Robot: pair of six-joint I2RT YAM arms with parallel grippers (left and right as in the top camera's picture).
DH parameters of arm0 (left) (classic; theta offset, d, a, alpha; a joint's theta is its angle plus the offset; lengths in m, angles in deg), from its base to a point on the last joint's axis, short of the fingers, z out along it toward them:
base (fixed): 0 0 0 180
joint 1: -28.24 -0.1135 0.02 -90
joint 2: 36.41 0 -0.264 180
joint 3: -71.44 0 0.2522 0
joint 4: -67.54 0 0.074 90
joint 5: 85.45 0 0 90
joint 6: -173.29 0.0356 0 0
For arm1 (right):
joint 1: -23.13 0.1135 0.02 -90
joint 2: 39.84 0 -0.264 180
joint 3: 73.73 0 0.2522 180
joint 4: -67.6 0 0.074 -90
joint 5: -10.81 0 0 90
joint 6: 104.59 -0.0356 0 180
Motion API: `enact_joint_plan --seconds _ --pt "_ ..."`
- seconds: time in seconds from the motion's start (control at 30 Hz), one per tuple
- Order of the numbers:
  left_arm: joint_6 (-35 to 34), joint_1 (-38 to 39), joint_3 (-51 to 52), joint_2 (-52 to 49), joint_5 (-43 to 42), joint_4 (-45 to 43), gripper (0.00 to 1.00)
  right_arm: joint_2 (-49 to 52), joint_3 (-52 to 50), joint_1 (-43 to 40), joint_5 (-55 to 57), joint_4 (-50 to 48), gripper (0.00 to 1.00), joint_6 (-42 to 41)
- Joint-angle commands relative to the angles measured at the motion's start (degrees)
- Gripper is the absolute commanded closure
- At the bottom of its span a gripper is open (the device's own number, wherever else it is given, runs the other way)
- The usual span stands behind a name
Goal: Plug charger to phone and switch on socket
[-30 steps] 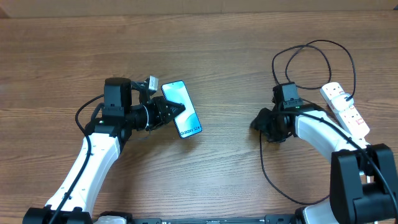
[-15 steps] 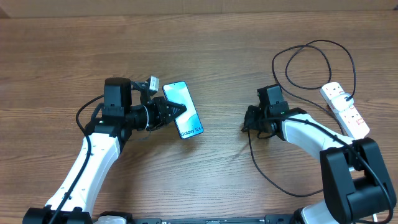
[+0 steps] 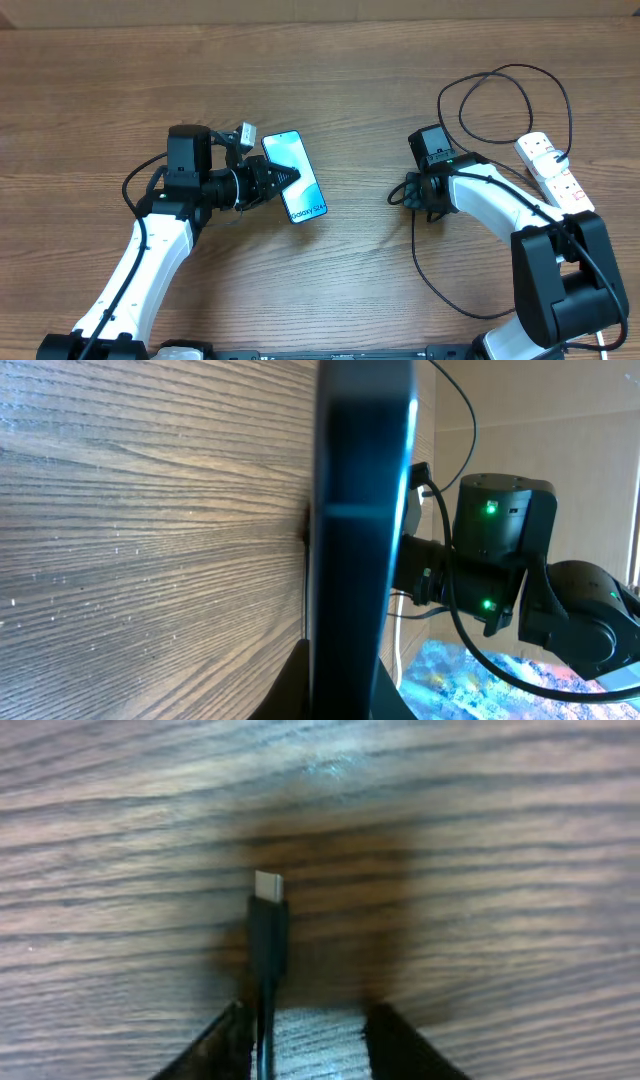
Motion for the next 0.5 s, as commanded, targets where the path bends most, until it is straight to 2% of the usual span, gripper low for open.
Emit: enact_joint_plan --seconds 0.0,0.17,0.37,0.47 --pt "-0.35 0.44 -0.92 0.52 -2.56 -0.26 0.96 2.14 -2.1 0.42 -0.13 -1.79 0.6 -0.15" --pt "-0.35 0.44 -0.92 0.52 -3.21 -0.28 0.96 2.19 -2.36 0.48 -0.15 -4.09 0.6 -0.15" --pt "-0.35 0.44 -0.92 0.52 -3.21 -0.28 0.96 2.19 -2.38 0.46 -5.92 -4.74 0.76 -0.17" --pt "-0.35 0.44 -0.92 0.52 -3.23 -0.26 0.96 2.19 -3.21 0.46 -6.58 -5.07 0.8 -0.15"
